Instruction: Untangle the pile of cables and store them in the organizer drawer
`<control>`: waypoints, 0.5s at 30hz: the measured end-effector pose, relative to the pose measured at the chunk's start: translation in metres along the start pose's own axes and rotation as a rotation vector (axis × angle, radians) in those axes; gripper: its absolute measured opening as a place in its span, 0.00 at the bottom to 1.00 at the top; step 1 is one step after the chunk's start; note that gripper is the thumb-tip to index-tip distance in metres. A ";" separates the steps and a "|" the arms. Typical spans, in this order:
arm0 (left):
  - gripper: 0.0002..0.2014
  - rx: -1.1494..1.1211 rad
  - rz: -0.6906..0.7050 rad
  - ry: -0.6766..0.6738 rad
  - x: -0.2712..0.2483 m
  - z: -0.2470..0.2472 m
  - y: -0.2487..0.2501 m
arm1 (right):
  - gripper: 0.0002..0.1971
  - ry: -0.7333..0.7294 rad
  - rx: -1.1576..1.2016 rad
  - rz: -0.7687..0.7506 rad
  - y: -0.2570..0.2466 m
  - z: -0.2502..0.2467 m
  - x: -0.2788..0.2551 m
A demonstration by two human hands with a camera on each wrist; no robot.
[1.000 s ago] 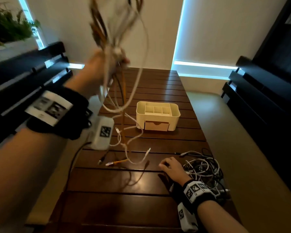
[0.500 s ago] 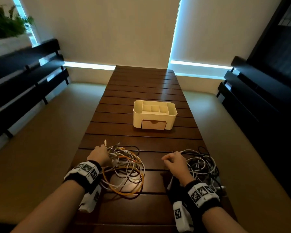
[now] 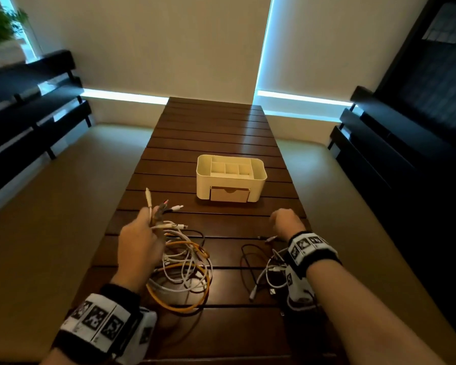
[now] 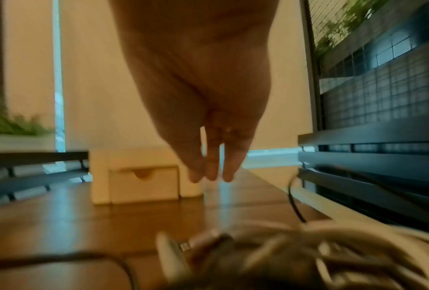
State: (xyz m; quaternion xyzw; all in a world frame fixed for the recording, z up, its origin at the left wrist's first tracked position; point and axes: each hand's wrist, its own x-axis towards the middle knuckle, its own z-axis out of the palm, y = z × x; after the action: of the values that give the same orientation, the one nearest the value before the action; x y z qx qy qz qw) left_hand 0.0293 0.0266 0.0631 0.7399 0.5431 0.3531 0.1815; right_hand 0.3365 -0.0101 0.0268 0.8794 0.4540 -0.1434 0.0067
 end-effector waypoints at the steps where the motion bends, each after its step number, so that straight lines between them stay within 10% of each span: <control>1: 0.06 -0.022 -0.065 -0.032 -0.006 0.005 0.001 | 0.18 -0.130 -0.040 -0.025 0.001 0.010 0.006; 3: 0.10 -0.043 -0.187 -0.104 -0.017 0.010 0.004 | 0.21 -0.222 -0.101 -0.026 0.007 0.032 0.010; 8: 0.15 -0.104 -0.283 -0.140 -0.032 0.012 0.005 | 0.08 0.124 -0.115 -0.075 0.017 0.065 0.001; 15: 0.14 -0.529 -0.268 -0.009 -0.027 0.002 -0.006 | 0.12 0.563 0.595 0.058 0.035 -0.016 -0.027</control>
State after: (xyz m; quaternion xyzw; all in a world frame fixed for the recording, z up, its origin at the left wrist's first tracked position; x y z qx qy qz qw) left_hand 0.0222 0.0033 0.0493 0.5901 0.5243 0.4518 0.4156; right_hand 0.3533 -0.0502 0.0448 0.8604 0.3517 -0.0220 -0.3681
